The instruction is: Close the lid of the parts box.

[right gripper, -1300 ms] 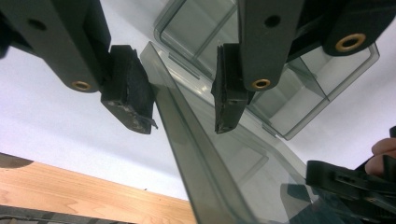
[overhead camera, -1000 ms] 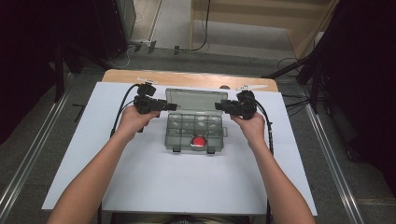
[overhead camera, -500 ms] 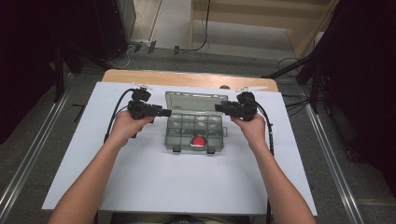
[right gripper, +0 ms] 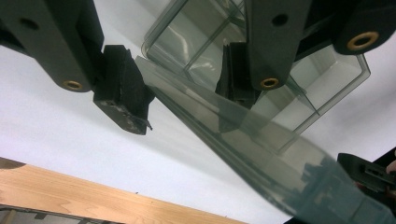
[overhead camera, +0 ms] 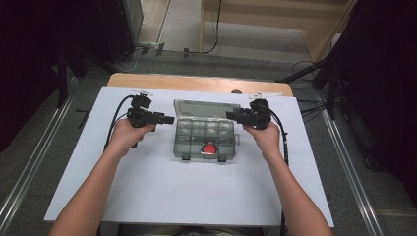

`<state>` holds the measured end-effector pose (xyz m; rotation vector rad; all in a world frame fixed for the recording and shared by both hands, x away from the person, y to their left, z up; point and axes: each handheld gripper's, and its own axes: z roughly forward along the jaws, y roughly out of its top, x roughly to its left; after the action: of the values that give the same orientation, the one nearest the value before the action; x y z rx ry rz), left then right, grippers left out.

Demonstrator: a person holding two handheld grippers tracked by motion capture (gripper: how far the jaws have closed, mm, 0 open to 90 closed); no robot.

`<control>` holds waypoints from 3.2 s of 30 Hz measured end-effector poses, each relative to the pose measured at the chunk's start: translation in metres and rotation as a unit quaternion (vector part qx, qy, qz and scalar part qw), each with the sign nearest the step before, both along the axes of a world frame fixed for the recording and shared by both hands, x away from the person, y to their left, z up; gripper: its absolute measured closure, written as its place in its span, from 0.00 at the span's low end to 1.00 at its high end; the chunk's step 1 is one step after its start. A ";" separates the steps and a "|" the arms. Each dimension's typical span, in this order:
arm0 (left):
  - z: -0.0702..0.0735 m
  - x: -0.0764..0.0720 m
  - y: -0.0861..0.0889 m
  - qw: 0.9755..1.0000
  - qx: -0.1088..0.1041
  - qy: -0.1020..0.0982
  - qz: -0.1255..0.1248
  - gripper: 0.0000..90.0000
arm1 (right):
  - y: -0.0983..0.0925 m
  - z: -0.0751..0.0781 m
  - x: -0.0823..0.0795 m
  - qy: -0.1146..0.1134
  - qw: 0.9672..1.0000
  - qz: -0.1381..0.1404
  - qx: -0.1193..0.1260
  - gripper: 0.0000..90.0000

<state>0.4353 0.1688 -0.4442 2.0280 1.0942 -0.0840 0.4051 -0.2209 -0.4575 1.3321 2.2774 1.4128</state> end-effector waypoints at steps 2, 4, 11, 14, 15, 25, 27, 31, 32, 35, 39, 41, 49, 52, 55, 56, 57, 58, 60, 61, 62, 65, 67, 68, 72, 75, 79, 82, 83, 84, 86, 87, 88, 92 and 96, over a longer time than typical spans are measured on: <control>0.001 -0.001 0.000 1.000 0.005 -0.002 -0.002 0.45 | 0.000 0.000 -0.002 -0.001 1.000 0.002 -0.003 0.60; 0.002 -0.001 0.000 1.000 0.007 0.001 -0.004 0.47 | 0.000 0.001 -0.003 -0.001 1.000 0.003 -0.006 0.60; 0.002 -0.002 0.001 1.000 0.004 0.002 -0.009 0.68 | 0.000 0.000 -0.006 -0.002 1.000 0.003 -0.005 0.59; 0.001 -0.002 -0.001 1.000 0.016 0.002 -0.012 0.81 | 0.000 0.000 -0.007 -0.002 1.000 0.005 -0.004 0.58; 0.001 -0.001 -0.001 1.000 0.014 0.005 -0.013 0.85 | 0.000 0.000 -0.007 -0.002 1.000 0.005 -0.004 0.58; 0.008 0.002 -0.001 1.000 -0.001 0.001 -0.012 0.95 | 0.000 0.000 -0.013 -0.010 1.000 0.005 -0.009 0.57; 0.010 0.002 -0.003 1.000 -0.001 -0.001 -0.017 0.96 | 0.000 -0.001 -0.014 -0.013 1.000 0.004 -0.011 0.56; 0.015 0.004 -0.005 1.000 -0.001 -0.002 -0.021 1.00 | 0.000 -0.002 -0.016 -0.017 1.000 0.007 -0.009 0.55; 0.015 0.004 -0.006 1.000 -0.003 -0.003 -0.020 1.00 | 0.000 -0.002 -0.017 -0.018 1.000 0.007 -0.009 0.55; 0.019 0.007 -0.007 1.000 -0.004 -0.007 -0.019 1.00 | 0.001 -0.002 -0.019 -0.022 1.000 0.010 -0.014 0.54; 0.023 0.009 -0.010 1.000 -0.003 -0.013 -0.020 1.00 | 0.001 -0.004 -0.021 -0.029 0.999 0.008 -0.014 0.53; 0.025 0.009 -0.012 1.000 -0.006 -0.016 -0.021 1.00 | 0.001 -0.004 -0.022 -0.029 0.999 0.009 -0.014 0.53; 0.028 0.010 -0.024 0.999 -0.004 -0.024 -0.035 1.00 | 0.001 -0.005 -0.024 -0.034 0.999 0.007 -0.017 0.50; 0.027 0.011 -0.025 0.999 -0.003 -0.022 -0.038 0.99 | -0.001 -0.006 -0.024 -0.026 1.000 0.007 -0.013 0.50; 0.025 0.011 -0.027 0.999 -0.002 -0.021 -0.041 0.99 | -0.002 -0.006 -0.024 -0.020 1.000 0.009 -0.012 0.49; 0.025 0.011 -0.027 0.999 -0.001 -0.022 -0.040 0.99 | -0.003 -0.006 -0.024 -0.020 1.000 0.009 -0.012 0.48; 0.025 0.011 -0.027 0.999 -0.002 -0.022 -0.039 0.99 | -0.003 -0.006 -0.024 -0.019 1.000 0.009 -0.013 0.48; 0.024 0.012 -0.027 0.999 -0.002 -0.022 -0.039 0.99 | -0.003 -0.006 -0.024 -0.017 1.000 0.009 -0.013 0.47; 0.024 0.012 -0.027 0.999 -0.001 -0.020 -0.038 0.99 | -0.003 -0.006 -0.024 -0.012 1.000 0.011 -0.010 0.45; 0.024 0.012 -0.027 0.999 0.001 -0.020 -0.038 0.99 | -0.003 -0.005 -0.025 -0.006 1.000 0.012 -0.007 0.44; 0.024 0.013 -0.027 0.999 0.001 -0.020 -0.037 0.99 | -0.004 -0.005 -0.025 -0.004 1.000 0.013 -0.005 0.43; 0.024 0.014 -0.027 0.999 0.000 -0.020 -0.038 0.99 | -0.006 -0.005 -0.027 0.008 1.000 0.015 0.000 0.40; 0.024 0.014 -0.028 0.999 0.000 -0.021 -0.037 0.99 | -0.008 -0.004 -0.029 0.013 1.000 0.015 0.003 0.39; 0.023 0.014 -0.029 0.999 -0.001 -0.021 -0.038 0.99 | -0.009 -0.004 -0.030 0.018 1.000 0.016 0.006 0.38; 0.023 0.014 -0.031 0.999 0.001 -0.021 -0.041 0.99 | -0.013 -0.004 -0.034 0.030 0.999 0.019 0.004 0.38; 0.024 0.015 -0.032 0.999 0.000 -0.020 -0.044 0.99 | -0.017 -0.004 -0.036 0.032 0.999 0.020 -0.002 0.38; 0.024 0.015 -0.032 0.999 0.000 -0.021 -0.046 0.99 | -0.025 -0.003 -0.038 0.039 0.999 0.016 0.000 0.41; 0.025 0.014 -0.032 0.999 0.001 -0.021 -0.047 0.99 | -0.031 -0.004 -0.038 0.053 0.998 0.019 -0.003 0.49; 0.025 0.014 -0.032 0.999 0.001 -0.021 -0.047 0.99 | -0.032 -0.005 -0.038 0.058 0.998 0.018 -0.009 0.51; 0.026 0.013 -0.032 0.999 0.000 -0.021 -0.046 0.99 | -0.034 -0.006 -0.038 0.064 0.998 0.017 -0.012 0.54; 0.026 0.013 -0.032 0.999 -0.001 -0.022 -0.047 0.99 | -0.037 -0.007 -0.037 0.071 0.997 0.013 -0.014 0.58; 0.027 0.012 -0.032 0.999 -0.002 -0.022 -0.047 0.99 | -0.039 -0.007 -0.037 0.074 0.997 0.010 -0.013 0.60; 0.028 0.011 -0.032 0.999 -0.002 -0.023 -0.048 0.99 | -0.041 -0.007 -0.037 0.074 0.997 0.005 -0.013 0.63; 0.029 0.010 -0.031 0.998 -0.004 -0.023 -0.050 0.99 | -0.049 -0.005 -0.035 0.077 0.997 -0.022 -0.002 0.76; 0.029 0.006 -0.032 0.998 -0.005 -0.025 -0.053 0.99 | -0.051 -0.002 -0.034 0.086 0.996 -0.019 0.013 0.89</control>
<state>0.4414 0.1366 -0.4149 2.0669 0.9537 -0.0926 0.3713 -0.2717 -0.4591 1.5524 2.3311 1.3706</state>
